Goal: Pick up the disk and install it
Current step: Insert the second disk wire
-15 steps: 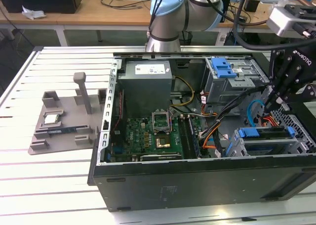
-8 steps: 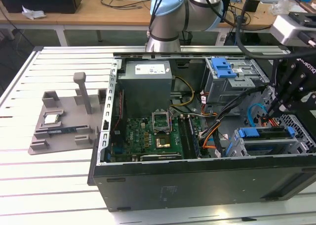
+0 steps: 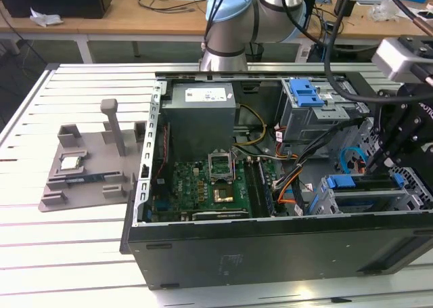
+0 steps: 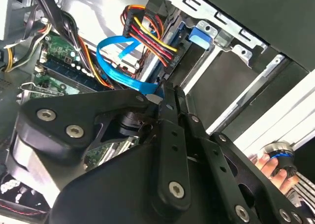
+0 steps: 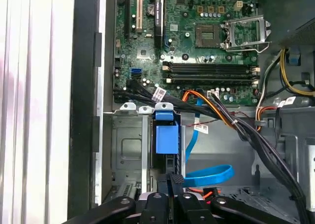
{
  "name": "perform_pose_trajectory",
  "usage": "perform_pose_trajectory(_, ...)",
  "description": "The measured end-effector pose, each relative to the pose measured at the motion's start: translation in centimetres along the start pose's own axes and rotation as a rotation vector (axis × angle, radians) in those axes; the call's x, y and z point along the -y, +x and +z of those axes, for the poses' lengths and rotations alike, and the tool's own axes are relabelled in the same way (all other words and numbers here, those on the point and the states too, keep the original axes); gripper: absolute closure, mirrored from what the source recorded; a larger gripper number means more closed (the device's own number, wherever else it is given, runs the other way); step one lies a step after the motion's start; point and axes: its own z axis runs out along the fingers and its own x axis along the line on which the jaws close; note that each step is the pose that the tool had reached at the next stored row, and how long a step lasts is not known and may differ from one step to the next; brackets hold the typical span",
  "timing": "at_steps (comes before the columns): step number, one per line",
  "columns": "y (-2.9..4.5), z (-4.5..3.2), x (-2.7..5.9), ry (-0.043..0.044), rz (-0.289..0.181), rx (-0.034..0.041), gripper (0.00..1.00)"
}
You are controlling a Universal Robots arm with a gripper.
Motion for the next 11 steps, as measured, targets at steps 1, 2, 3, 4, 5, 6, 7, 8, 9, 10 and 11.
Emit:
perform_pose_trajectory(1,0.02,0.22,0.24,-0.0001,0.015,0.0009,0.84)
perform_pose_trajectory(2,0.02,0.31,0.34,-0.0003,0.019,0.0015,0.84)
perform_pose_trajectory(3,0.03,0.36,0.39,-0.0004,0.022,0.0017,0.84)
perform_pose_trajectory(4,0.04,0.43,0.44,-0.0005,0.026,0.0019,0.84)
perform_pose_trajectory(5,0.06,0.52,0.45,-0.0005,0.029,0.0023,0.84)
perform_pose_trajectory(6,0.08,0.59,0.47,-0.0005,0.031,0.0024,0.84)
perform_pose_trajectory(7,0.12,0.72,0.49,-0.0005,0.032,0.0026,0.84)
perform_pose_trajectory(8,0.14,0.81,0.49,-0.0006,0.033,0.0027,0.84)
perform_pose_trajectory(9,0.14,0.86,0.5,-0.0005,0.033,0.0025,0.84)
perform_pose_trajectory(10,0.14,0.93,0.51,-0.0005,0.034,0.0023,0.84)
perform_pose_trajectory(11,0.14,1.0,0.51,-0.0005,0.034,0.0026,0.84)
